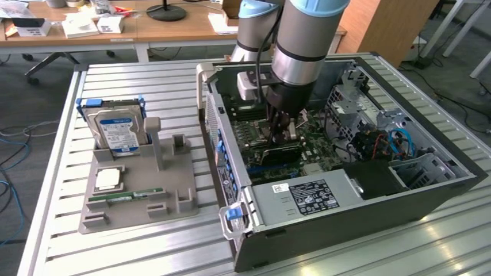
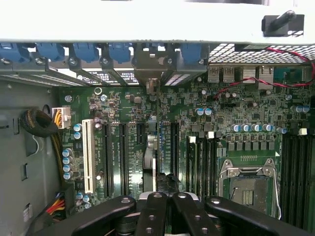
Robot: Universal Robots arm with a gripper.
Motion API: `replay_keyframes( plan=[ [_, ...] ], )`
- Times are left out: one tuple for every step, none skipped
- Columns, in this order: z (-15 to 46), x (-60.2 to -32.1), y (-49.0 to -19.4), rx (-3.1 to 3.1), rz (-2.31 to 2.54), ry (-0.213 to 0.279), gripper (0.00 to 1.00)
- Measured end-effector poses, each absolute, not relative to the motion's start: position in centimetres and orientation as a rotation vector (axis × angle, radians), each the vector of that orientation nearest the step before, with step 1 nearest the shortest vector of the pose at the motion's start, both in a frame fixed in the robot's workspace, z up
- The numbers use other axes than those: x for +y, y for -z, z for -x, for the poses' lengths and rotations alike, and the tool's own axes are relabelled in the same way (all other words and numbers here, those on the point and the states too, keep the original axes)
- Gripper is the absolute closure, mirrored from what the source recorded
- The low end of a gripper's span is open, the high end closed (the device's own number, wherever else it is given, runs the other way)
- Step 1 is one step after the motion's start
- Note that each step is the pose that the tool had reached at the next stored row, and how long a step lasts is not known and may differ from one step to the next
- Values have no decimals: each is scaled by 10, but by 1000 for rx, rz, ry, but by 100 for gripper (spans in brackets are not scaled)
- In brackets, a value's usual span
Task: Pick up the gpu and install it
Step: 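Press down on the gpu until it lock into place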
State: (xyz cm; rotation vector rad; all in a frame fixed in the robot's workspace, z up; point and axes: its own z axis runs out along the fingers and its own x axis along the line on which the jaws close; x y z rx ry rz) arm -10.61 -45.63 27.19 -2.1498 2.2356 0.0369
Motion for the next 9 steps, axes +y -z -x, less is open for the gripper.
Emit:
replay_keyframes(
  plan=[
    [106, -457, -272, 2236, 2150, -37, 89],
    [106, -457, -273, 2236, 2150, -37, 89],
    [106, -457, -273, 2236, 2150, -37, 89],
    [106, -458, -273, 2236, 2150, -37, 89],
    [106, -459, -273, 2236, 2150, -37, 89],
    [106, -459, -273, 2236, 2150, -37, 89],
    [106, -460, -273, 2236, 2150, -37, 89],
    [106, -461, -273, 2236, 2150, -37, 89],
    [106, -461, -273, 2236, 2150, -37, 89]
  ],
)
